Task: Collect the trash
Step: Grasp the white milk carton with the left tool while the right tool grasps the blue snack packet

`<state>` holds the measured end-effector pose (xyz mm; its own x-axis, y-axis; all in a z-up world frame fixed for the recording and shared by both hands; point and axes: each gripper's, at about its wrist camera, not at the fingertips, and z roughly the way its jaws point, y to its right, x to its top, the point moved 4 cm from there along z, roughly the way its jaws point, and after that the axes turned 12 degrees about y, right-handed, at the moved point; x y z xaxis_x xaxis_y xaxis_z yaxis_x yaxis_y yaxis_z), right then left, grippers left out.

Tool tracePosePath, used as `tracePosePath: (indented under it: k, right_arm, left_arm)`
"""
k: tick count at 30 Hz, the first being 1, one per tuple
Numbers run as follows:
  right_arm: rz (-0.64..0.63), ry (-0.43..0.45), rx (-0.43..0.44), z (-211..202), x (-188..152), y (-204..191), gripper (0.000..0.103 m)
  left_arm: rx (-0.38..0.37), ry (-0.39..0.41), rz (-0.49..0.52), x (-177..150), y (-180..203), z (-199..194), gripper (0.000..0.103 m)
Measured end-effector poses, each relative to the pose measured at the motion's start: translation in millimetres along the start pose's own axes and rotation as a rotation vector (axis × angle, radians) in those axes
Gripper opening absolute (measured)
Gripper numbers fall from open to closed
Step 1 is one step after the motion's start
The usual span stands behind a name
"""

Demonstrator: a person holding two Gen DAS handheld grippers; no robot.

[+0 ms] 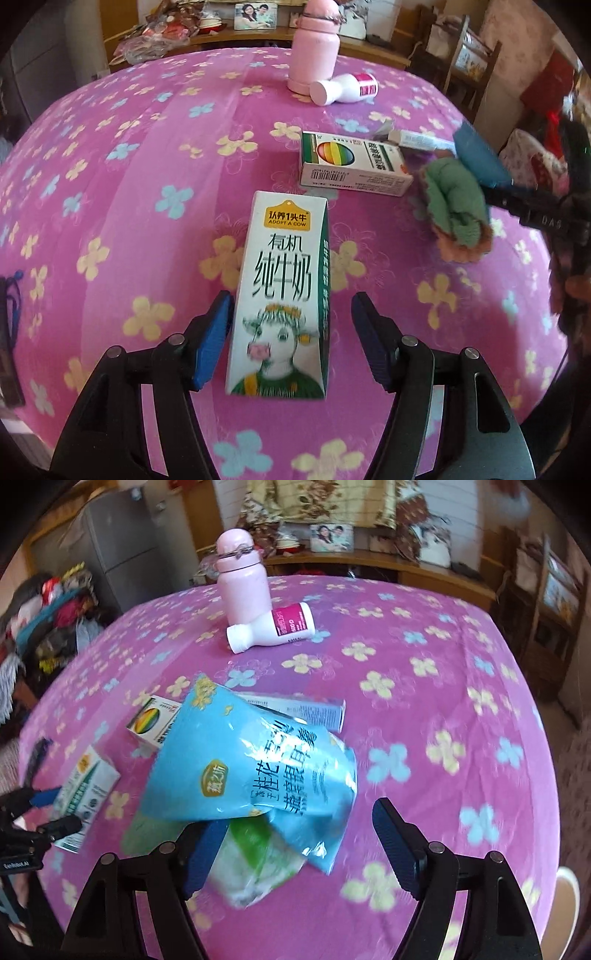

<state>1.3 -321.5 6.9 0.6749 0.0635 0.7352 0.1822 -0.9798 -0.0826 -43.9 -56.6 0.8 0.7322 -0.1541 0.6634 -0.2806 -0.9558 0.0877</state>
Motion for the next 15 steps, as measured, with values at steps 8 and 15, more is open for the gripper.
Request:
tracePosePath:
  k: [8,15]
  right_arm:
    - [0.0,0.052,0.084,11.4,8.5,-0.2,0.037]
    - [0.081,0.102,0.1,-22.6,10.6,2.8,0.027]
  left_arm:
    - [-0.005,-0.006,0.02,2.8,4.1,15.4,0.053]
    - [-0.012,0.04,-0.022,3.6,3.1,0.8,0.052]
